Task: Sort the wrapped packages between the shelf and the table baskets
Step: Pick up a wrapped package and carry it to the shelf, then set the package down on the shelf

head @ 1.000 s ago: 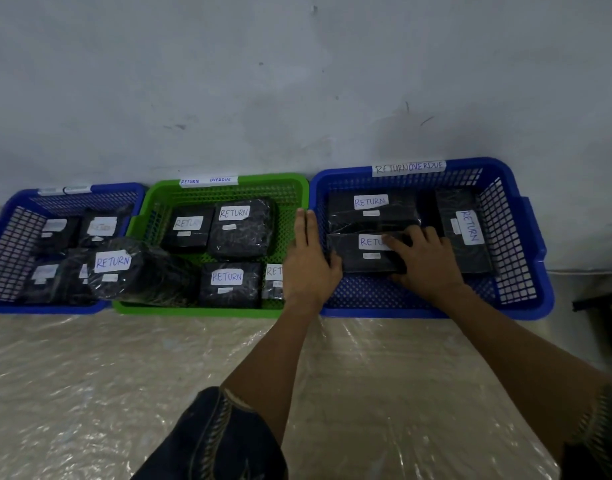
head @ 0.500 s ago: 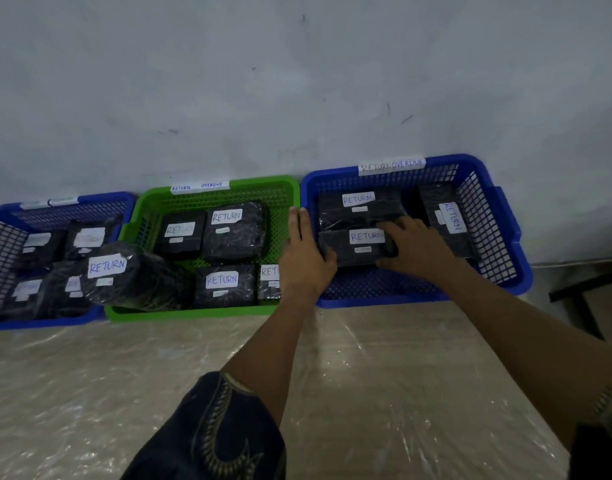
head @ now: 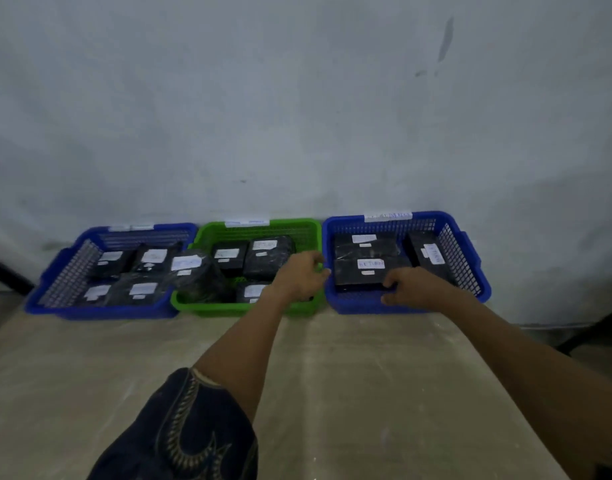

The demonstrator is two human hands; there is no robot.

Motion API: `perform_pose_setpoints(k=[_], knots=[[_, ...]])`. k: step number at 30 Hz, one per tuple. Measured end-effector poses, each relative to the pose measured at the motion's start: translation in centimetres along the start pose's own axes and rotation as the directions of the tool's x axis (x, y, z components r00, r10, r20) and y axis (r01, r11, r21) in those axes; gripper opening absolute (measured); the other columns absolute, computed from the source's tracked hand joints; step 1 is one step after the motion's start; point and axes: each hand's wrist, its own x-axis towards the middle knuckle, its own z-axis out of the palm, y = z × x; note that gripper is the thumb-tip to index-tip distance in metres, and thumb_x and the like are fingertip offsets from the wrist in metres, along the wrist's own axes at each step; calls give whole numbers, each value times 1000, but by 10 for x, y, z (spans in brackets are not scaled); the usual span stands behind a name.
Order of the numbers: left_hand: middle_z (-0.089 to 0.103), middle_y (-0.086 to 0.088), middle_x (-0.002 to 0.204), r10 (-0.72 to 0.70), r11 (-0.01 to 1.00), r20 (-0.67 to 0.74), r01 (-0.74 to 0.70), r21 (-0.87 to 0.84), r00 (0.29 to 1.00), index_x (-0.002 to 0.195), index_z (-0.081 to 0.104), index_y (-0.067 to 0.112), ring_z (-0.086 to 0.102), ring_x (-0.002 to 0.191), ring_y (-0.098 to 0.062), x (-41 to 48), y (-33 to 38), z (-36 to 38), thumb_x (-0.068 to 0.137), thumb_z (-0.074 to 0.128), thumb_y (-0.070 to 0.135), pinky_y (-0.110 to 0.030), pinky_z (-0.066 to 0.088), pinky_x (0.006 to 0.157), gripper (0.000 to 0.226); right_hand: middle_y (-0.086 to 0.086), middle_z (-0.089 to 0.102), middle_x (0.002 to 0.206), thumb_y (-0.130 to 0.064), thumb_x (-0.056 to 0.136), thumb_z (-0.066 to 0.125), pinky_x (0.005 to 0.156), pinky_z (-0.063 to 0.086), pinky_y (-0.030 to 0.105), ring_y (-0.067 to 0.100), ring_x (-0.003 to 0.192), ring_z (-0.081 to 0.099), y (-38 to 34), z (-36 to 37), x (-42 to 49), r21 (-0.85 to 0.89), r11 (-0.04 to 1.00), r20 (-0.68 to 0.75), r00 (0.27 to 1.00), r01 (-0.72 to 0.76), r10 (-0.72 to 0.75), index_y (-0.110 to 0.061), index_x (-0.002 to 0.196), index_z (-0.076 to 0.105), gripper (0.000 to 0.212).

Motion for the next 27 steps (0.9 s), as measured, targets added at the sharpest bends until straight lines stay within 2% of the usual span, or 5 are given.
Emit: perform_pose_setpoints(k=[4,7,10,23,27], knots=[[65,-13,119,0,992,24,-3,129,1000,120,62,8,59,112,-28,-77,-3,-25,88,63,30,-33,47,92,39,9,53,127,-38,88,64,88,45,30,23,107,56,-36,9,-51,-40,999,116,993,-5,9,-12,125,54,47],[56,-13,134,-99,954,204,34,298,974,129,58,7,52,123,-28,-143,-17,-37,89,64,36,-31,41,97,50,10,59,108,-35,88,65,65,46,26,19,75,58,-68,31,-89,-57,998,172,985,3,7,-7,123,54,46],[54,-12,135,-202,936,291,97,338,935,130,56,7,51,122,-28,-203,-40,-51,90,62,41,-33,42,99,53,10,59,105,-36,87,66,62,46,25,22,77,60,-104,56,-118,-92,996,225,974,3,18,-5,122,55,48],[56,-7,131,-349,919,106,318,231,931,132,53,16,54,116,-23,-408,-216,-160,89,62,44,-33,44,96,53,8,58,94,-34,86,67,46,40,19,16,62,57,-336,140,-195,-106,982,189,973,155,-134,-8,121,55,46],[55,-5,129,-385,916,82,370,154,919,132,52,16,56,112,-24,-468,-283,-187,89,62,43,-32,48,88,52,10,60,103,-34,86,66,56,45,22,21,75,60,-425,199,-214,-104,970,220,956,221,-194,-6,121,57,46]])
